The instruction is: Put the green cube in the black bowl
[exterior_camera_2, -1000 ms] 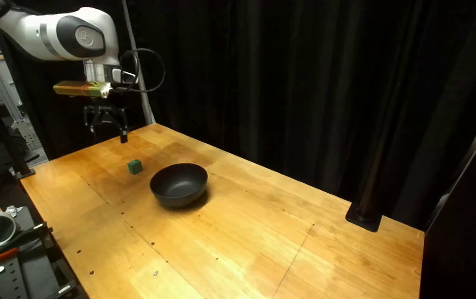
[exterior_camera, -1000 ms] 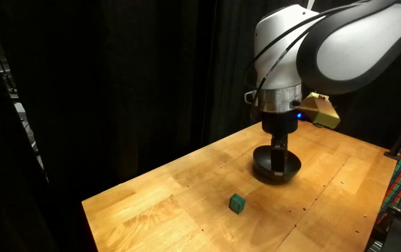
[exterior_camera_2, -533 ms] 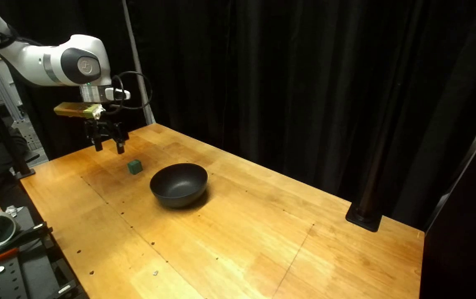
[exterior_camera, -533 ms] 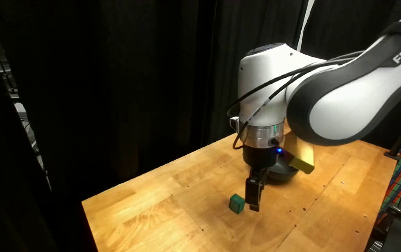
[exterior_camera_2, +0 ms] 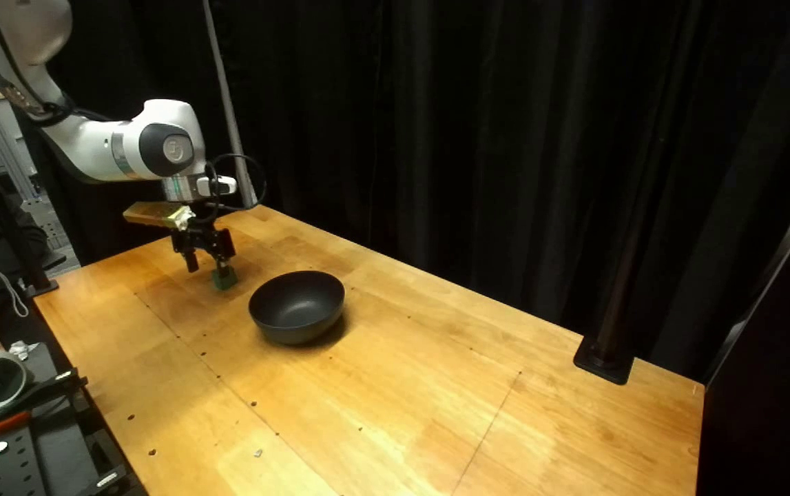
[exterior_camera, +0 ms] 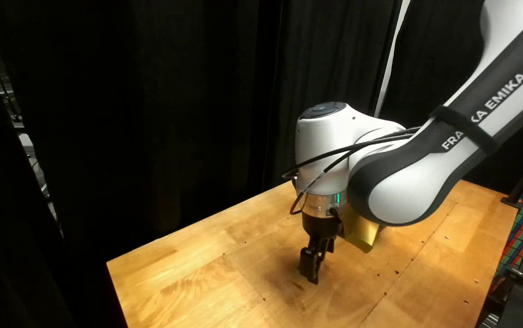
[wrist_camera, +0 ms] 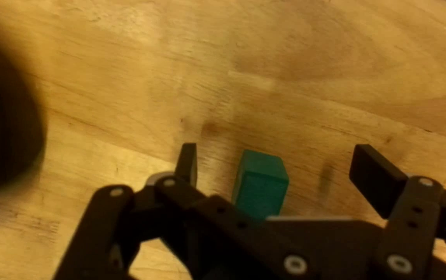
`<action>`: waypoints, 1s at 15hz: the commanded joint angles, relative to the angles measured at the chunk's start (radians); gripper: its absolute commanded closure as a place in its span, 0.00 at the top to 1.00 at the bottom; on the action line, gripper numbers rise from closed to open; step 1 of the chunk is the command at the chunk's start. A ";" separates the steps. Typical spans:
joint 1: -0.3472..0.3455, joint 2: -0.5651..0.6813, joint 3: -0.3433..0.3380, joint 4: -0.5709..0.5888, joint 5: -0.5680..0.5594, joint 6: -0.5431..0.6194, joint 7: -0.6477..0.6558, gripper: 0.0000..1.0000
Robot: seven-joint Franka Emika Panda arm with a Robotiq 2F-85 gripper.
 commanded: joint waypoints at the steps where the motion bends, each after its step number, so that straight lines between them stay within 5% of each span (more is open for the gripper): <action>1: 0.038 0.080 -0.035 0.085 -0.012 0.021 0.035 0.75; 3: 0.059 0.101 -0.057 0.110 -0.026 0.029 0.047 0.66; 10: 0.096 0.044 -0.121 0.088 -0.070 -0.002 0.081 0.12; 15: 0.086 -0.094 -0.200 0.052 -0.203 -0.083 0.132 0.11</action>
